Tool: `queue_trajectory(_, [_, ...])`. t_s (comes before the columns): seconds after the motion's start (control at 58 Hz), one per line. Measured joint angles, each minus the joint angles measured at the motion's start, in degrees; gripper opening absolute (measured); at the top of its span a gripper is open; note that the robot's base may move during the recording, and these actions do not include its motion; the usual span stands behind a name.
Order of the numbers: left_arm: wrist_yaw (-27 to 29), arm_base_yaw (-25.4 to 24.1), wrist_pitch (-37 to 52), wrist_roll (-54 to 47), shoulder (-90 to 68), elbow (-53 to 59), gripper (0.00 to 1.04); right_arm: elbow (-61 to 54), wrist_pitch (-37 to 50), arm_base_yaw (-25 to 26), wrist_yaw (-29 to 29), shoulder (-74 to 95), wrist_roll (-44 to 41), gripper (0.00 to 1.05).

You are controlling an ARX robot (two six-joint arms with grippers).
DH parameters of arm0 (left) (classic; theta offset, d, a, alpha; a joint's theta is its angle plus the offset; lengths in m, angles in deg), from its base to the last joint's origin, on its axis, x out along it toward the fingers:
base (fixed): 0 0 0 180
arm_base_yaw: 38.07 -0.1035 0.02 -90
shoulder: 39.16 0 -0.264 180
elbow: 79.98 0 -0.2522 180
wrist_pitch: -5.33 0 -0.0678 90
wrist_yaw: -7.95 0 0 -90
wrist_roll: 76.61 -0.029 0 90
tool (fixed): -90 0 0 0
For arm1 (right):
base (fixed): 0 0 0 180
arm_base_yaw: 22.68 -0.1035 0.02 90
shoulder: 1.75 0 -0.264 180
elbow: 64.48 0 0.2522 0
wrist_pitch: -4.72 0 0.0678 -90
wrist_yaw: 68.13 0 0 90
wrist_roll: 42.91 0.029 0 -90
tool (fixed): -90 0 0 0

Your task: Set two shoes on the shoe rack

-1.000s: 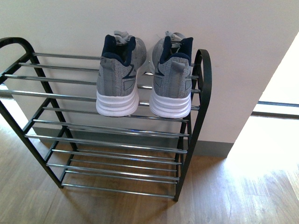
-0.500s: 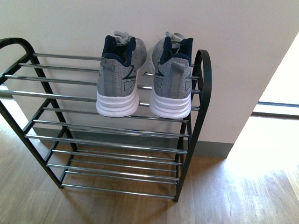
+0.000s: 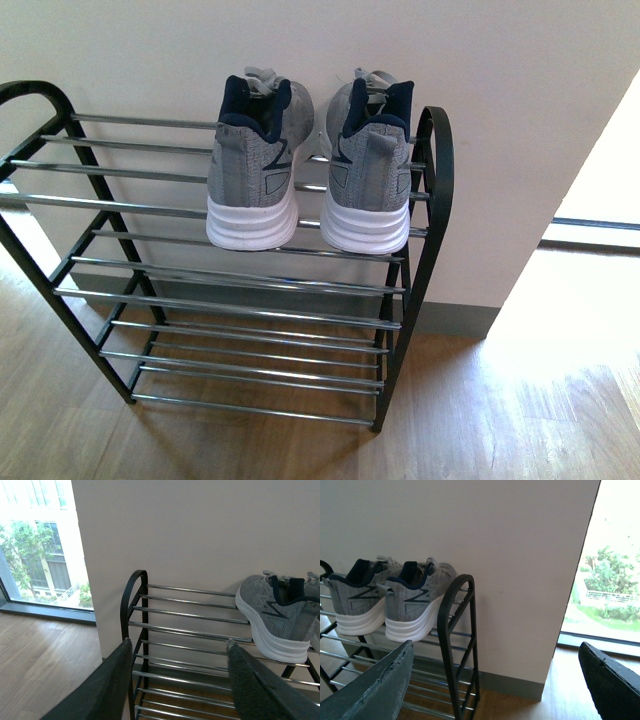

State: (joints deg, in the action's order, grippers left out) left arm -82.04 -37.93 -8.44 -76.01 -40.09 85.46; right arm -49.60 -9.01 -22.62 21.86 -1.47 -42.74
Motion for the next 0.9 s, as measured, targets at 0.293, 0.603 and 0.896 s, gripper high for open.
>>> queue_trajectory(0.293, [0.0, 0.0, 0.0, -0.13, 0.0, 0.0, 0.95, 0.0, 0.0, 0.0, 0.0, 0.0, 0.0, 0.96])
queue_trajectory(0.603, [-0.02, 0.0, 0.0, -0.13, 0.0, 0.0, 0.95, 0.0, 0.0, 0.0, -0.02, 0.0, 0.0, 0.96])
queue_trajectory(0.896, [0.0, 0.0, 0.0, -0.13, 0.0, 0.0, 0.95, 0.0, 0.0, 0.0, 0.0, 0.0, 0.0, 0.96])
